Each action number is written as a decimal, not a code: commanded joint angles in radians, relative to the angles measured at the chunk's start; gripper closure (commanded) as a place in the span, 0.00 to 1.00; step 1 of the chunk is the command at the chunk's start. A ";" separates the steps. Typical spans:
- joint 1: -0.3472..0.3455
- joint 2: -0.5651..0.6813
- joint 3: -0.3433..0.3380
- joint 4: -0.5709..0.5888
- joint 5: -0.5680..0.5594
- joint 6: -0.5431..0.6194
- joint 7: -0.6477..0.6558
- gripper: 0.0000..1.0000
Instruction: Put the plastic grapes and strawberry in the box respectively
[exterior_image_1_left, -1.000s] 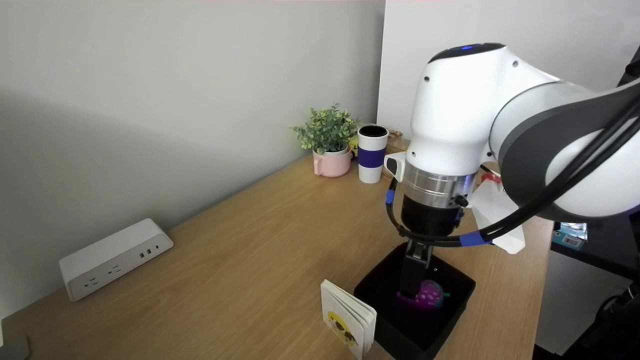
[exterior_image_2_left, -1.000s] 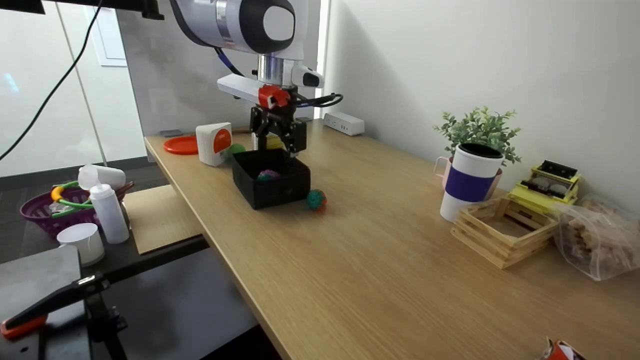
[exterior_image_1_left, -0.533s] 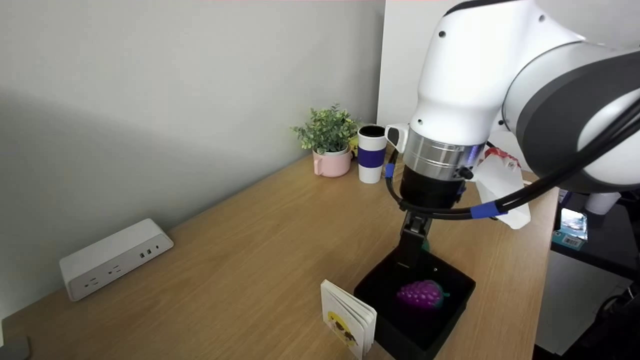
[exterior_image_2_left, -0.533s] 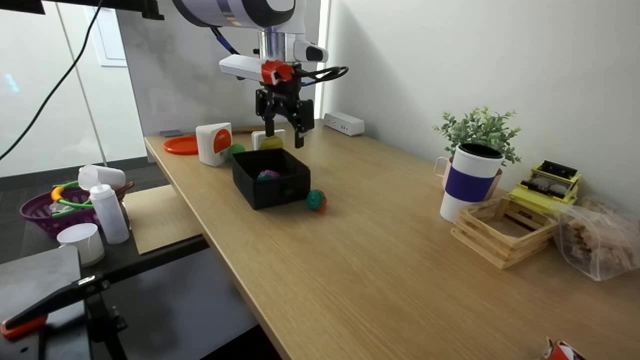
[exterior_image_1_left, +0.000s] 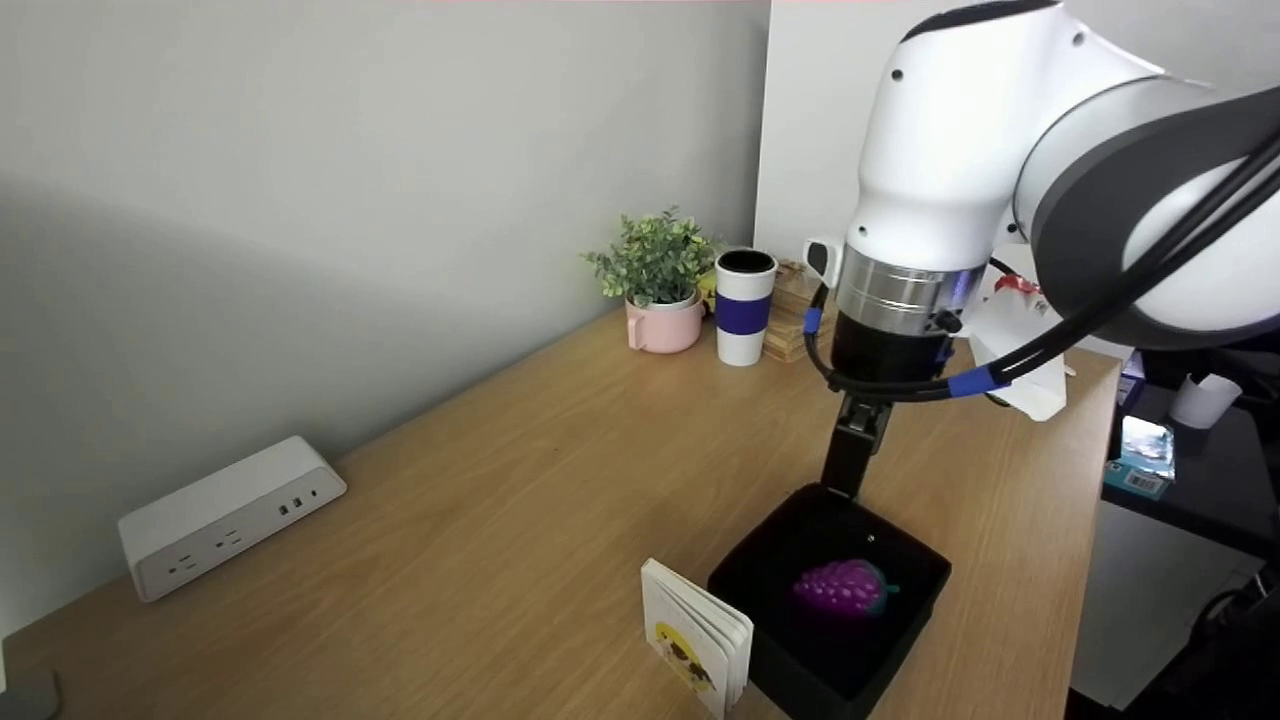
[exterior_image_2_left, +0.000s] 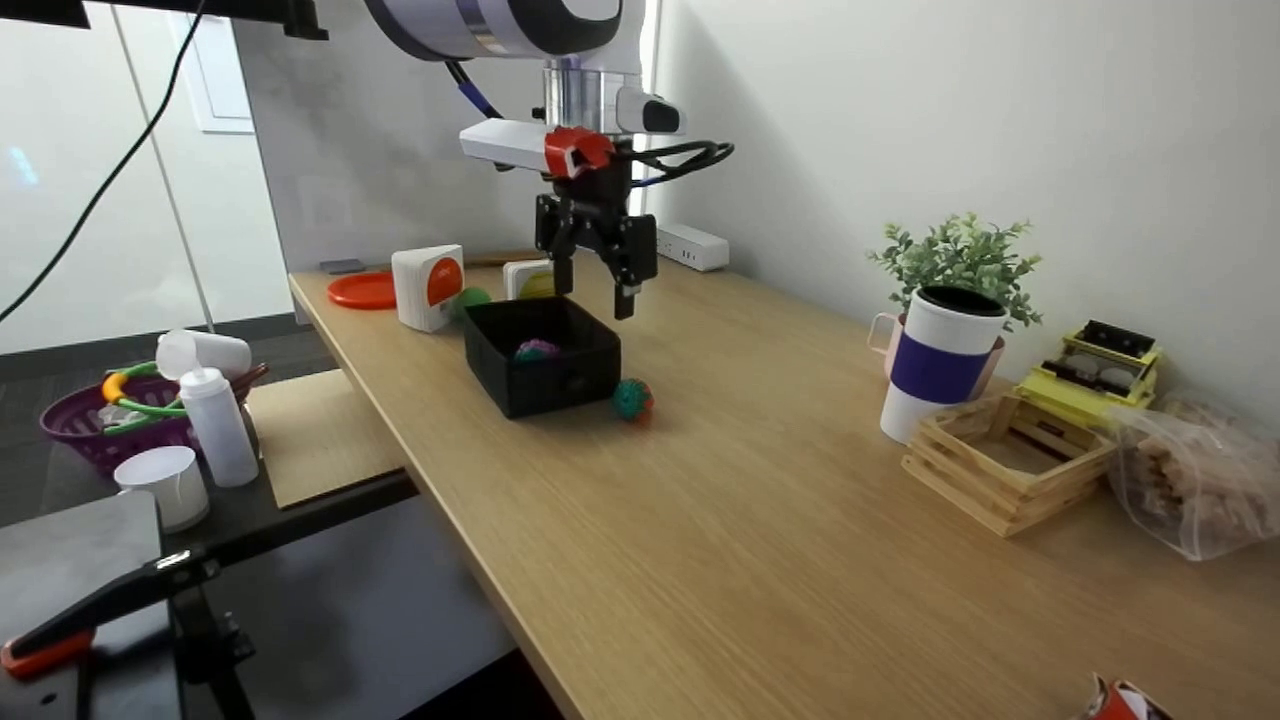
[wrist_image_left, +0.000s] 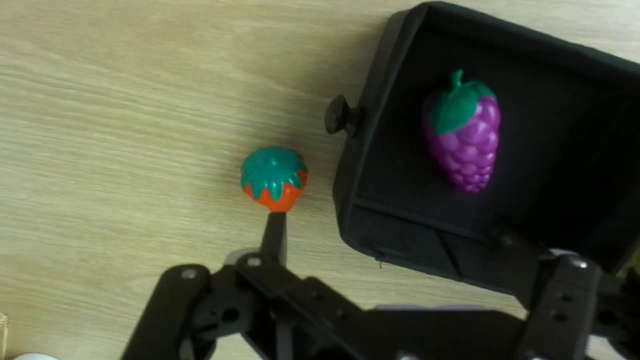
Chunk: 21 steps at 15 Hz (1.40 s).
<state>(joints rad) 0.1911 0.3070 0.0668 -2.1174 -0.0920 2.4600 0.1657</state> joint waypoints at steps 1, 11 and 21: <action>-0.026 -0.038 -0.008 -0.055 -0.006 -0.030 -0.019 0.00; -0.069 -0.053 -0.048 -0.133 -0.006 -0.031 -0.010 0.00; -0.088 0.005 -0.031 -0.109 0.034 -0.031 -0.078 0.00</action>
<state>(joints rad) 0.1253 0.2976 0.0171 -2.2367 -0.0798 2.4299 0.1312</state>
